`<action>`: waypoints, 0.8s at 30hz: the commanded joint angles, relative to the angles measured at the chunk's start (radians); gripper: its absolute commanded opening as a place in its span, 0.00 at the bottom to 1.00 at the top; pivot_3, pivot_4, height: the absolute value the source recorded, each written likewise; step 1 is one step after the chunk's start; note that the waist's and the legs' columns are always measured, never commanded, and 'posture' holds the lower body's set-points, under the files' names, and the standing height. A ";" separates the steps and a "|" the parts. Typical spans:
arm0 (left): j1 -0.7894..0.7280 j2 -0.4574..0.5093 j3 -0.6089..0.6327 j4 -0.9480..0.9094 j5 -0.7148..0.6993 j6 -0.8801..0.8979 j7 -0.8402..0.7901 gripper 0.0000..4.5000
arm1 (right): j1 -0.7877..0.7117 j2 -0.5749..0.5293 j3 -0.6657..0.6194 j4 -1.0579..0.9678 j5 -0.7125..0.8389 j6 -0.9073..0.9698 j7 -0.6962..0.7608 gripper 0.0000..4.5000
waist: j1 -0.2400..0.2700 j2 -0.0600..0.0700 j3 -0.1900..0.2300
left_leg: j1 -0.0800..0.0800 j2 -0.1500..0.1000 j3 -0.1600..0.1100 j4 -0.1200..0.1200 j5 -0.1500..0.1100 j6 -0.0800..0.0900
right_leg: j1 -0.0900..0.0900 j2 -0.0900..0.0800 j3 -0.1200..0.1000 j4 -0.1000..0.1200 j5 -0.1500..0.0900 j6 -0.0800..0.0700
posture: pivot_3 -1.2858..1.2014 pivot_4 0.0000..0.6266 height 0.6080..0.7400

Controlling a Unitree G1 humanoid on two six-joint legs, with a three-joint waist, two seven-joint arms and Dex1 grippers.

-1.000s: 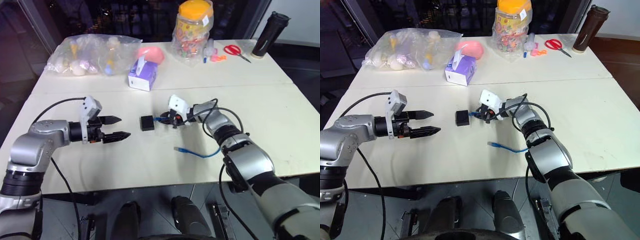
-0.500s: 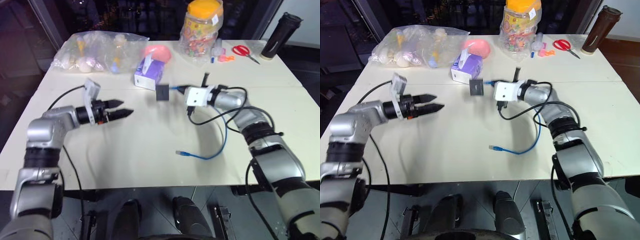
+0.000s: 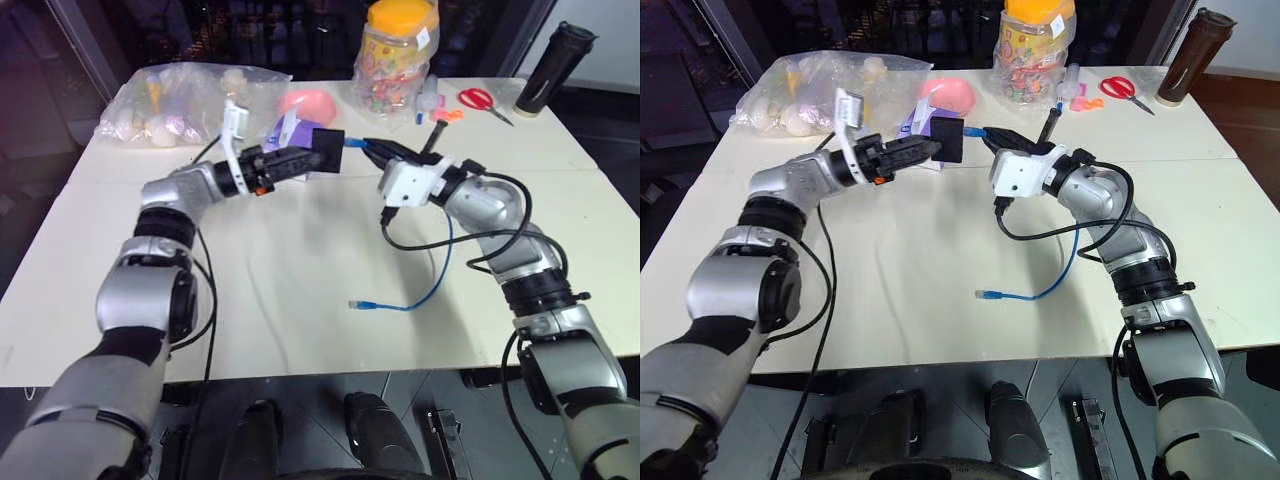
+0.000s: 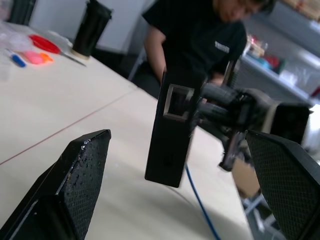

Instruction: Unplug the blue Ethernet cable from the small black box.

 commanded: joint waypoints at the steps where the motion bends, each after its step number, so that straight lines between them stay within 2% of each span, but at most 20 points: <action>1: -0.047 -0.006 0.044 0.038 0.011 -0.030 -0.009 0.82 | 0.008 -0.002 -0.029 -0.085 0.024 0.037 0.005 0.00 | -0.001 0.000 0.000 | 0.000 0.000 0.000 0.000 0.000 0.000 | 0.000 0.000 0.000 0.000 0.000 0.000 | 0.52 0.24 0.99; 8: -0.064 -0.008 0.101 0.059 0.013 -0.012 -0.034 0.14 | 0.034 -0.006 -0.027 -0.132 0.025 0.086 0.021 0.00 | 0.000 0.000 0.000 | 0.000 0.000 0.000 0.000 0.000 0.000 | 0.000 0.000 0.000 0.001 0.000 0.000 | 0.52 0.24 0.99; 9: -0.063 -0.008 0.102 0.059 0.019 -0.012 -0.038 0.11 | 0.035 -0.006 -0.027 -0.135 0.025 0.089 0.023 0.00 | 0.000 0.000 0.000 | 0.000 0.000 0.000 0.000 0.000 0.000 | 0.000 0.000 0.000 0.001 0.000 0.000 | 0.52 0.24 0.99; 13: -0.055 -0.009 0.096 0.053 0.039 -0.017 -0.042 0.11 | 0.041 -0.004 -0.020 -0.146 0.037 0.106 0.046 0.00 | 0.000 0.000 0.000 | 0.000 0.000 0.000 0.000 0.000 0.000 | 0.000 0.000 0.000 0.001 0.000 0.000 | 0.52 0.24 0.99; 16: -0.046 -0.010 0.108 0.049 0.044 -0.019 -0.018 0.11 | 0.075 -0.029 -0.031 -0.180 0.054 0.148 0.090 0.25 | 0.000 0.000 0.000 | 0.000 0.000 0.000 0.000 0.000 0.000 | 0.000 0.000 0.000 0.001 0.000 0.000 | 0.52 0.24 0.99; 18: -0.035 -0.010 0.110 0.043 0.046 -0.012 -0.020 0.11 | 0.138 -0.055 -0.073 -0.231 0.080 0.261 0.126 0.46 | 0.004 0.000 0.000 | 0.000 0.000 -0.001 0.000 0.000 0.000 | 0.000 0.000 0.000 0.001 0.000 0.000 | 0.52 0.24 0.99; 20: -0.025 -0.009 0.112 0.036 0.045 -0.002 -0.028 0.11 | 0.215 -0.051 -0.126 -0.320 0.170 0.401 0.166 0.69 | 0.009 0.000 0.000 | 0.000 0.000 -0.001 0.000 0.000 0.000 | 0.000 0.000 0.000 0.001 0.000 0.001 | 0.52 0.24 0.99; 22: -0.015 -0.011 0.113 0.025 0.040 0.020 -0.050 0.11 | 0.281 0.019 -0.221 -0.440 0.323 0.585 0.145 0.69 | 0.012 0.000 0.000 | 0.000 0.000 -0.001 0.000 0.000 0.000 | 0.000 0.000 0.000 0.000 0.000 0.001 | 0.52 0.24 0.99; 24: -0.011 -0.015 0.123 0.012 0.023 0.063 -0.074 0.11 | 0.316 0.135 -0.331 -0.580 0.574 0.837 0.097 0.69 | 0.008 0.000 0.000 | 0.000 0.000 -0.001 0.000 0.000 0.000 | 0.000 0.000 0.000 0.001 0.000 0.001 | 0.52 0.24 0.99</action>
